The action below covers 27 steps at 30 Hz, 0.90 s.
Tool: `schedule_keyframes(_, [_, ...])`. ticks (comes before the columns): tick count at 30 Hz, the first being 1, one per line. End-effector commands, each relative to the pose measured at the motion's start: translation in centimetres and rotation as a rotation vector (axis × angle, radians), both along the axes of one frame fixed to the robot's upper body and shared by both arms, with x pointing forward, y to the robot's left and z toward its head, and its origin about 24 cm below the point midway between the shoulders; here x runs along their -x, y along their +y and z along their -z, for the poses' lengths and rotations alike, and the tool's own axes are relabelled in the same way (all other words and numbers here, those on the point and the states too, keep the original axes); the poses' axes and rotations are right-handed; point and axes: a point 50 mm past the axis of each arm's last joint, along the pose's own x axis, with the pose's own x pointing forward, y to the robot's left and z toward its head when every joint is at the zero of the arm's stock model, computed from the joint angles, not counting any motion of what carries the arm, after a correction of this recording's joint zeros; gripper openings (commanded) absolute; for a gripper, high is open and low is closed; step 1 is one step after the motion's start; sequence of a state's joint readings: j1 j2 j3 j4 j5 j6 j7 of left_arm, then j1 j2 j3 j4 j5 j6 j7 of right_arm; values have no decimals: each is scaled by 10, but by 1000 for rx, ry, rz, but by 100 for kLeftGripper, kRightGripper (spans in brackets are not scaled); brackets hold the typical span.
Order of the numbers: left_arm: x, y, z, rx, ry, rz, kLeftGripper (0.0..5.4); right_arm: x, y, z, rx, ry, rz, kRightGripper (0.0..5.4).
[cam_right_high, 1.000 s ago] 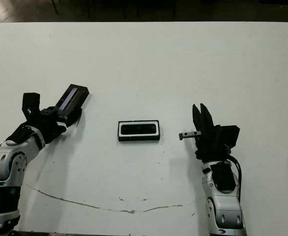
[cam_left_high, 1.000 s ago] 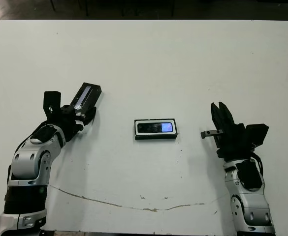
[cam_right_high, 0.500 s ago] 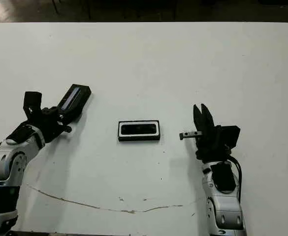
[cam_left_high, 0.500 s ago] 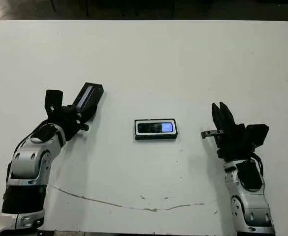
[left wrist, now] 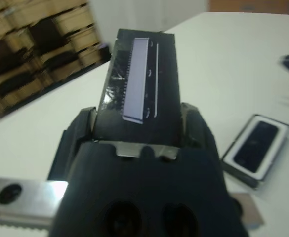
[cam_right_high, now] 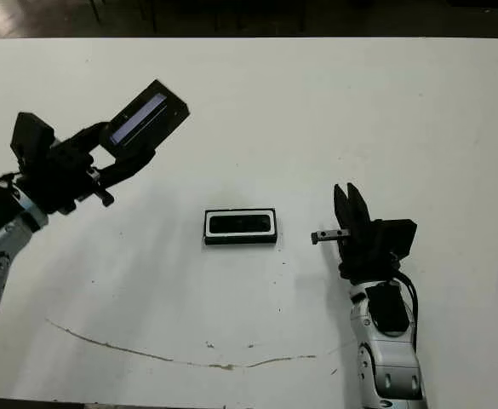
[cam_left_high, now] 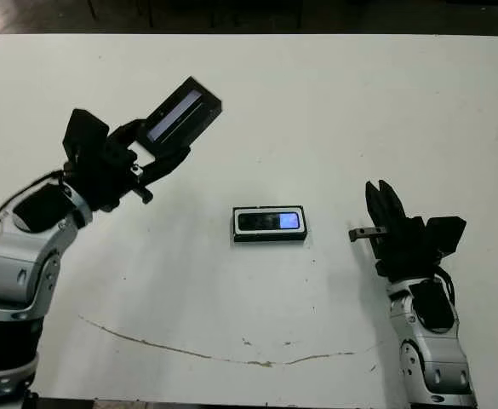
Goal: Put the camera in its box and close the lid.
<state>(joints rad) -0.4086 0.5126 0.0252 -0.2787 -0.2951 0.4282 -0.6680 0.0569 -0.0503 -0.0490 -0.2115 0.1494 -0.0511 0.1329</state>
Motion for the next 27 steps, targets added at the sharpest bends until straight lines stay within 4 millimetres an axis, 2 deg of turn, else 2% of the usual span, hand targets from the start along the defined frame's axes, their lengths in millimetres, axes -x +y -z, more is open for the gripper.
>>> schedule_keyframes(1, [-7, -8, 0, -64, 109, 136, 187, 1, -4, 4, 4, 47, 21, 0])
schedule_keyframes(10, [-38, -33, 4, -230, 347, 429, 187, 3, -10, -1, 35, 43, 42, 0])
schedule_keyframes(16, [-50, -56, 10, -322, 373, 497, 187, 3, -12, -1, 44, 58, 53, 0])
schedule_keyframes(22, [-53, -76, 18, -336, 424, 551, 187, 3, -11, 0, 30, 75, 67, 0])
schedule_keyframes(27, [-52, -86, 29, -328, 468, 607, 187, 4, -11, 2, 40, 75, 68, 0])
